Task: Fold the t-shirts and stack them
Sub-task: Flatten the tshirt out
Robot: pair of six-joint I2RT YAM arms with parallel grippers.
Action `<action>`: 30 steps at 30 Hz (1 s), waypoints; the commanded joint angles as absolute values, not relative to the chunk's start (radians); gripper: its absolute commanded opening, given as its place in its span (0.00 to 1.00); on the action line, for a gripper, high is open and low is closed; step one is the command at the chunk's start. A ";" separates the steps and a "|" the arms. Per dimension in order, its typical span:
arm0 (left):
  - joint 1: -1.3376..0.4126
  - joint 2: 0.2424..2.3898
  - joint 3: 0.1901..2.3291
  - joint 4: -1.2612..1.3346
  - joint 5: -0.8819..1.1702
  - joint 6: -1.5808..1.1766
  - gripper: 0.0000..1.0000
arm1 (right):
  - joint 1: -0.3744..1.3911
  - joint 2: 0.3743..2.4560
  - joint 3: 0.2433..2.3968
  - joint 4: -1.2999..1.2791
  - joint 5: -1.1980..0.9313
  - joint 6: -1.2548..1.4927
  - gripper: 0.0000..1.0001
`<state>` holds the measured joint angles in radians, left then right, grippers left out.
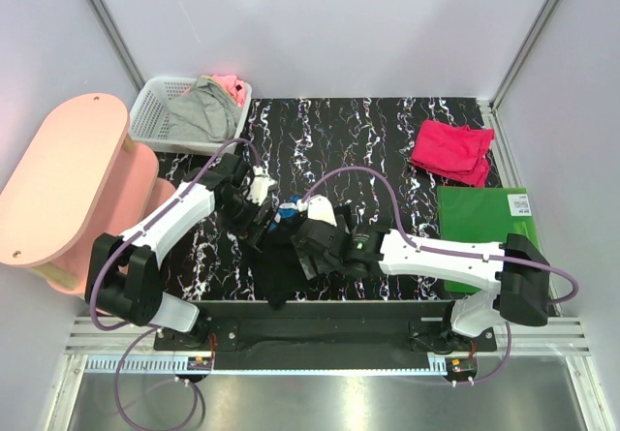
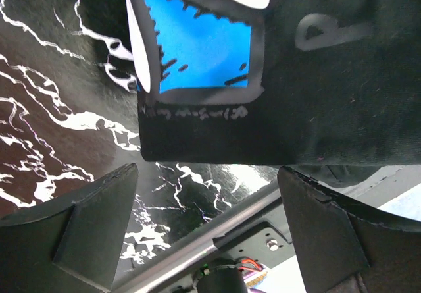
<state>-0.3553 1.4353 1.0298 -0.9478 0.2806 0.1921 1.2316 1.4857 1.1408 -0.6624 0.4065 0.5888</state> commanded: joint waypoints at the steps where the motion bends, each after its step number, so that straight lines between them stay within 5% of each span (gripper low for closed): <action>1: -0.359 1.442 1.023 -0.904 0.327 0.248 0.92 | 1.221 1.503 1.181 -0.601 0.483 0.558 0.83; 9: -0.359 1.499 1.029 -0.873 0.371 0.247 0.92 | 1.129 1.557 1.157 -0.531 0.477 0.538 0.80; 12: -0.359 1.532 1.052 -0.871 0.390 0.248 0.84 | 1.057 1.560 1.134 -0.488 0.448 0.528 0.75; 15: -0.359 1.574 1.072 -0.871 0.406 0.249 0.59 | 1.002 1.559 1.121 -0.451 0.420 0.511 0.66; 16: -0.359 1.580 1.078 -0.870 0.408 0.249 0.31 | 0.996 1.559 1.123 -0.442 0.417 0.508 0.61; 17: -0.359 1.586 1.084 -0.871 0.408 0.247 0.20 | 0.989 1.562 1.129 -0.440 0.414 0.500 0.55; 19: -0.359 1.591 1.101 -0.873 0.403 0.244 0.03 | 0.983 1.568 1.138 -0.439 0.416 0.497 0.25; 22: -0.356 1.562 1.141 -0.885 0.371 0.248 0.00 | 0.983 1.559 1.155 -0.445 0.420 0.500 0.00; 30: -0.311 1.439 1.533 -1.051 0.230 0.311 0.00 | 0.985 1.376 1.308 -0.613 0.531 0.446 0.00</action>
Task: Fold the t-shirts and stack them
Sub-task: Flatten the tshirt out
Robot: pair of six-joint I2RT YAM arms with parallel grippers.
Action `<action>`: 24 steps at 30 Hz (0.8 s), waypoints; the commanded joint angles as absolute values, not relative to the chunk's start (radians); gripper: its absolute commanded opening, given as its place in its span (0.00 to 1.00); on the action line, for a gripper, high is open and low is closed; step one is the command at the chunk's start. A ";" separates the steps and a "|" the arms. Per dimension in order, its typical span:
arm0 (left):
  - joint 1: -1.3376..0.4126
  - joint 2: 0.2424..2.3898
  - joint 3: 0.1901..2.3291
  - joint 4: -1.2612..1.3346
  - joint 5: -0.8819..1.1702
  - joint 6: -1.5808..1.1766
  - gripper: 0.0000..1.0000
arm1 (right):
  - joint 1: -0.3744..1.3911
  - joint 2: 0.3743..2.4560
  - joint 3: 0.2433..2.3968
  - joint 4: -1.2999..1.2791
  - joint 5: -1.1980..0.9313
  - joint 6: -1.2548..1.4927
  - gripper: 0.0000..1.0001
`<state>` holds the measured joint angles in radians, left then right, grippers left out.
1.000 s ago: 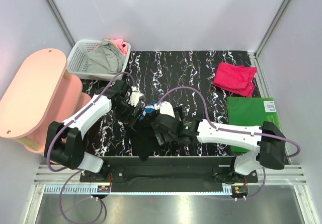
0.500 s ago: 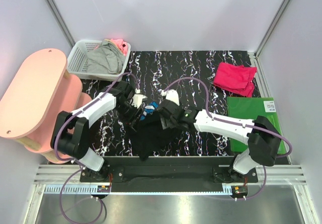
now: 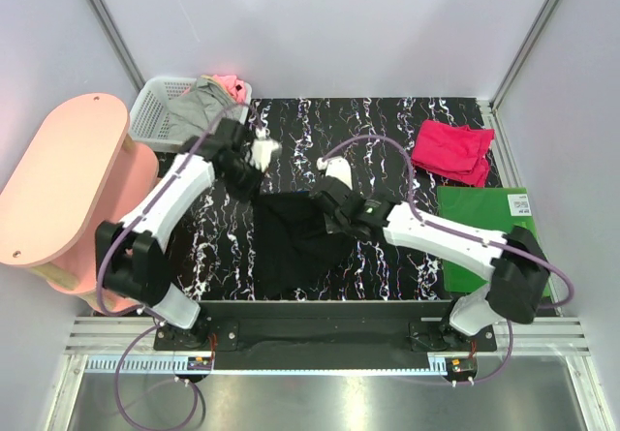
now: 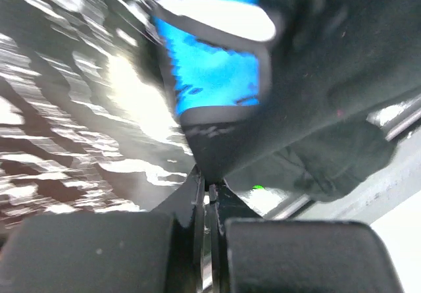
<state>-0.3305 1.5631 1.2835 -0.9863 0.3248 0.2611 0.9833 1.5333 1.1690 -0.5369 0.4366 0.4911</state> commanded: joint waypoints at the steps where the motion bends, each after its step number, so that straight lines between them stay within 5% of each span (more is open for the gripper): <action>1: -0.311 1.424 1.580 -1.084 0.210 0.319 0.00 | 0.983 1.352 1.330 -0.656 0.540 0.439 0.00; 9: -0.314 1.237 1.934 -1.233 0.095 0.437 0.00 | 0.986 1.053 1.442 -0.821 0.543 0.474 0.00; 16: -0.370 1.094 1.746 -1.301 0.161 0.463 0.06 | 0.986 0.916 1.349 -0.942 0.586 0.567 0.00; 19: -0.434 1.084 1.541 -1.301 0.178 0.453 0.14 | 0.988 0.907 1.307 -0.965 0.577 0.613 0.00; 24: -0.460 1.129 1.309 -1.312 0.251 0.504 0.52 | 0.986 0.980 1.319 -1.074 0.580 0.696 0.00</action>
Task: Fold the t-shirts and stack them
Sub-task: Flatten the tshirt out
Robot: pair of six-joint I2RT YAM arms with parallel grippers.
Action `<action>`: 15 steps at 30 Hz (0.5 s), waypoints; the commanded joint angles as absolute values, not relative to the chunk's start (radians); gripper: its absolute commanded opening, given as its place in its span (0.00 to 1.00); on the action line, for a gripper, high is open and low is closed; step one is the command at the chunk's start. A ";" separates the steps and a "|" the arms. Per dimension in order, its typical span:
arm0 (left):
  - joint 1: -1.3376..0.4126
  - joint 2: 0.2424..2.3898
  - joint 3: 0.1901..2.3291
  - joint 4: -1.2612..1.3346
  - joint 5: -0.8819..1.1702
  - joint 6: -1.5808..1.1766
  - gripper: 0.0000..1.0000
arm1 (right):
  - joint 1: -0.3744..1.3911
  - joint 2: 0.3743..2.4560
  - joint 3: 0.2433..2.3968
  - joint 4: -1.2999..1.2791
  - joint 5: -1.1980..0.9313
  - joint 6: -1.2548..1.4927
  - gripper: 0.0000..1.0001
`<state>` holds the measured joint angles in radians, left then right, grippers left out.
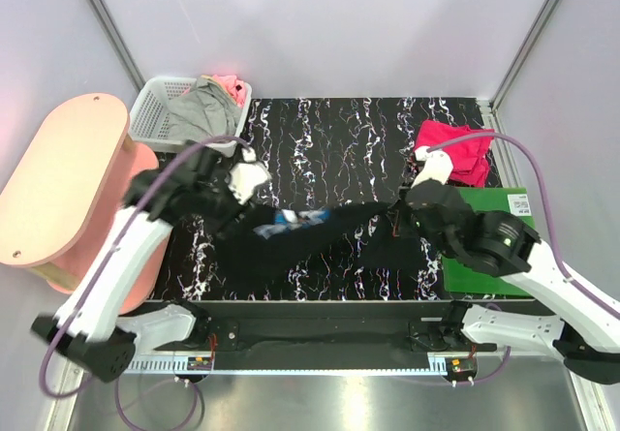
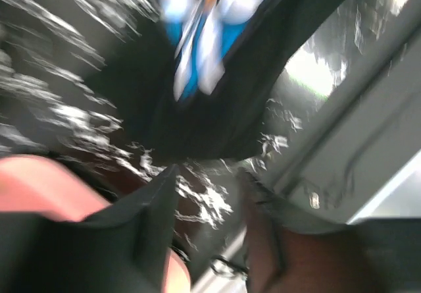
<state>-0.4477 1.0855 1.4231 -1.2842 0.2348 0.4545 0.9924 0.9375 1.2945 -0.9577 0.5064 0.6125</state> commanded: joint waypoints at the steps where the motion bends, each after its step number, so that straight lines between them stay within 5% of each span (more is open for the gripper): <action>1: -0.460 1.135 1.292 -1.310 0.252 0.511 0.55 | 0.986 0.997 1.336 -1.116 0.584 0.707 0.00; 3: -0.459 1.146 1.273 -1.281 0.215 0.522 0.65 | 0.986 1.038 1.353 -1.172 0.591 0.733 0.00; 13: -0.433 1.285 1.177 -1.035 -0.009 0.457 0.62 | 0.986 1.118 1.309 -1.207 0.548 0.804 0.01; 14: -0.434 1.330 1.172 -1.022 0.018 0.439 0.62 | 0.986 1.140 1.301 -1.209 0.545 0.805 0.10; 15: -0.434 1.354 1.170 -1.017 0.032 0.431 0.62 | 0.986 1.150 1.295 -1.210 0.542 0.805 0.34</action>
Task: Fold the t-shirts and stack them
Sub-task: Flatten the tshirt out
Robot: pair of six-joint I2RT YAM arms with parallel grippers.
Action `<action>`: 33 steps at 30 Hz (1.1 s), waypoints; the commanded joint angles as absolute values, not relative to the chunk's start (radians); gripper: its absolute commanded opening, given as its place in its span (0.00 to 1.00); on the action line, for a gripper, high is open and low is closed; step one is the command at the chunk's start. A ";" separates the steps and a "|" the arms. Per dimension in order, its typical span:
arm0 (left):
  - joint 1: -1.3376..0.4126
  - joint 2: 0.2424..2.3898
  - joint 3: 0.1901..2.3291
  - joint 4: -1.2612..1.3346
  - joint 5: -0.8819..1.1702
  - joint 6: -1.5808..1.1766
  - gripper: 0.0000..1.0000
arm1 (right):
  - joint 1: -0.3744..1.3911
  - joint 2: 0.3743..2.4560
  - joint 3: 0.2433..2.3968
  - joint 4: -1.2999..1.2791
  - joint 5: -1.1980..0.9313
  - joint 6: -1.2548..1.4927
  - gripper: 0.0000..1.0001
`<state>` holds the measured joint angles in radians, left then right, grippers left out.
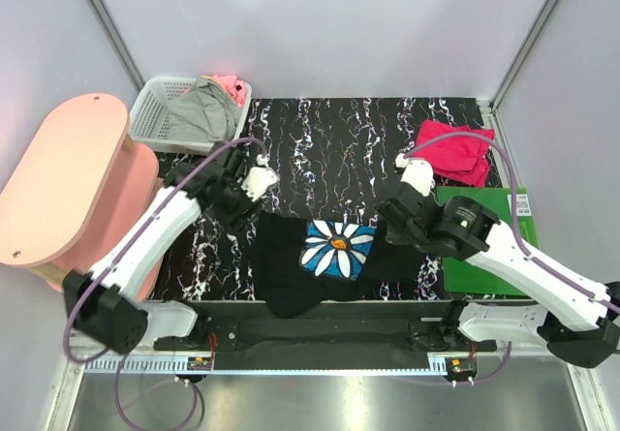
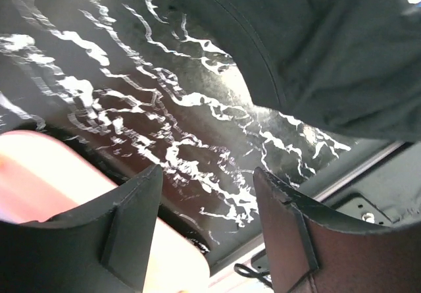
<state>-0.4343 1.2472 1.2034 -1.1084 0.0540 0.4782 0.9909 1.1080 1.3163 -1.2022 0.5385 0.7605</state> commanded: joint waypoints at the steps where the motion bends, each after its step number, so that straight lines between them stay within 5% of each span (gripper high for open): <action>1: -0.433 1.380 1.175 -1.012 0.043 0.425 0.62 | 0.986 1.161 1.292 -1.212 0.535 0.805 0.38; 5: -0.433 1.547 1.227 -0.999 0.106 0.382 0.62 | 0.986 1.193 1.322 -1.241 0.552 0.819 0.54; 22: -0.430 1.956 1.433 -1.023 0.322 0.285 0.59 | 0.986 1.103 1.359 -1.235 0.572 0.825 0.52; 24: -0.428 1.967 1.434 -1.022 0.327 0.279 0.52 | 0.986 1.097 1.351 -1.232 0.575 0.822 0.51; 28: -0.414 1.968 1.446 -1.017 0.302 0.267 0.00 | 0.986 1.085 1.316 -1.209 0.575 0.807 0.50; 33: -0.365 1.901 1.553 -1.048 0.262 0.272 0.00 | 0.986 1.095 1.234 -1.148 0.587 0.788 0.44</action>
<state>-0.4088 1.9759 1.4277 -1.0298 0.2817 0.2794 0.9901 1.0946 1.2892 -1.2076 0.5419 0.8021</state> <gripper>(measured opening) 0.008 0.459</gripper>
